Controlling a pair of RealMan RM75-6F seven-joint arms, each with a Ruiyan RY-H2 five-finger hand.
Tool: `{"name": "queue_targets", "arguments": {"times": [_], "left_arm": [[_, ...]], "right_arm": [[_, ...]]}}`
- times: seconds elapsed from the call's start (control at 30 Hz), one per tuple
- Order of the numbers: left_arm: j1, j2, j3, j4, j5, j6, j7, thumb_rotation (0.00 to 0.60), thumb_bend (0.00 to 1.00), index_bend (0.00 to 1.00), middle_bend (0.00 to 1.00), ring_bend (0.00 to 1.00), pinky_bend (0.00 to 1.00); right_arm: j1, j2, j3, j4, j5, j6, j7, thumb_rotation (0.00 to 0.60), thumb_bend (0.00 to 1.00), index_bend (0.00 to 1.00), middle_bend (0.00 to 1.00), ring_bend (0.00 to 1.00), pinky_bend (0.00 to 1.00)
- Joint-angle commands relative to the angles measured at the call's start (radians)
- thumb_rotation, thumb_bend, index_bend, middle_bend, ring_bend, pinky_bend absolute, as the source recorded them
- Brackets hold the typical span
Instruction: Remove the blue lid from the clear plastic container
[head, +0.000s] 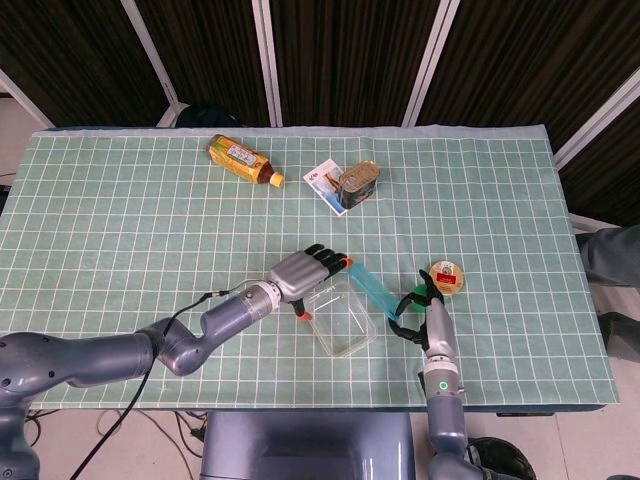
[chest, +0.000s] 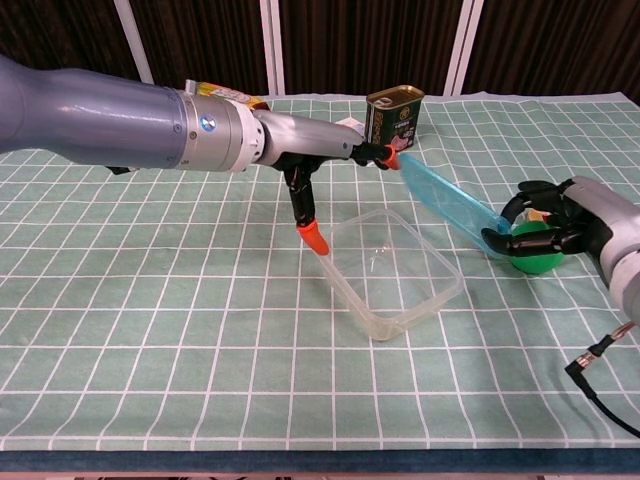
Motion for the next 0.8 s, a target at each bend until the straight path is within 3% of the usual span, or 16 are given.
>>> {"name": "queue_targets", "arguments": {"times": [0.03, 0.8], "left_arm": [[0.004, 0.011, -0.01, -0.004, 0.003, 0.011, -0.003, 0.6, 0.0, 0.0, 0.0, 0.0, 0.0], [0.062, 0.106, -0.031, -0.078, 0.054, 0.095, -0.007, 0.6, 0.0, 0.0, 0.0, 0.0, 0.0]], "right_arm": [[0.003, 0.001, 0.005, 0.003, 0.001, 0.001, 0.003, 0.6, 0.74, 0.71, 0.08, 0.0, 0.0], [0.07, 0.032, 0.132, 0.1, 0.106, -0.017, -0.037, 0.6, 0.74, 0.71, 0.07, 0.0, 0.0]]}}
